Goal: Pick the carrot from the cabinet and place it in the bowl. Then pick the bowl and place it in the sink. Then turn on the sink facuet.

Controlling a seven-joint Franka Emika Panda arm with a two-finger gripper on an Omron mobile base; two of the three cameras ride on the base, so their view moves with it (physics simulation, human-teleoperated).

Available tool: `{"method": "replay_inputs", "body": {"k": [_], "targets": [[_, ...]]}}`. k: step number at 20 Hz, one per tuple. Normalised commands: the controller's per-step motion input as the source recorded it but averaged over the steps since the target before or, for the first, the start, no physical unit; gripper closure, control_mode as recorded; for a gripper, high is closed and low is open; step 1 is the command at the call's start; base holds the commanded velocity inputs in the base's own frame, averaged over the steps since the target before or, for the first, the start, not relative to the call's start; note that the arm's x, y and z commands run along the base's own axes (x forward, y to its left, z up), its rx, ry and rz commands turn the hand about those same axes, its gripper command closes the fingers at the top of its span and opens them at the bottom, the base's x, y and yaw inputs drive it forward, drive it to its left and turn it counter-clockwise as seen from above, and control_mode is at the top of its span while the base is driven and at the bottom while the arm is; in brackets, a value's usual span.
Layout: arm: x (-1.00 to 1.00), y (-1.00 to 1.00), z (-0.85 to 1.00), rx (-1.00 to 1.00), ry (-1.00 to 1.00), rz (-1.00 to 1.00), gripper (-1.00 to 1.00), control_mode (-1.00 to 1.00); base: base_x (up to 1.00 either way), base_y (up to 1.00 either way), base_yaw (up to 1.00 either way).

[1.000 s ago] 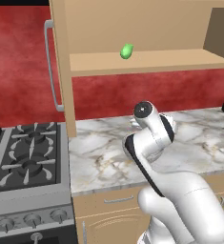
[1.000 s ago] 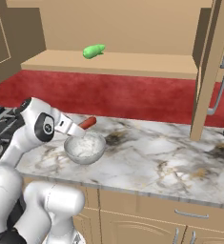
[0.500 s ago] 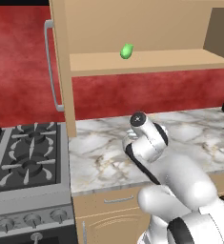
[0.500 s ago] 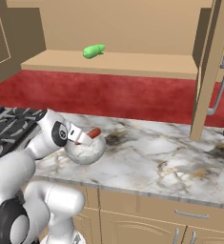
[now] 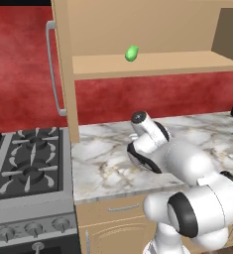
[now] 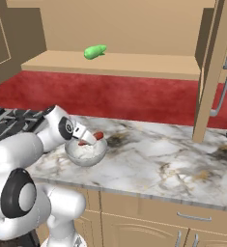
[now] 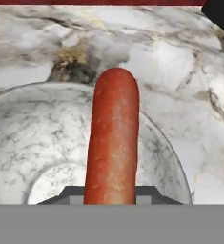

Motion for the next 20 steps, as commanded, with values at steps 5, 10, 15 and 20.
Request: {"method": "replay_inputs", "body": {"k": [5, 10, 15, 20], "targets": [[0.00, 0.01, -0.50, 0.00, 0.01, 0.02, 1.00, -1.00, 0.00, 0.00, 0.00], [0.07, 0.00, -0.18, 0.00, 0.03, 0.00, 1.00, -1.00, 0.00, 0.00, 0.00], [0.11, 0.00, -0.11, 0.00, 0.07, 0.00, 1.00, -1.00, 0.00, 0.00, 0.00], [0.00, 0.00, -0.10, 0.03, 0.03, 0.00, 1.00, -1.00, 0.00, 0.00, 0.00]]}}
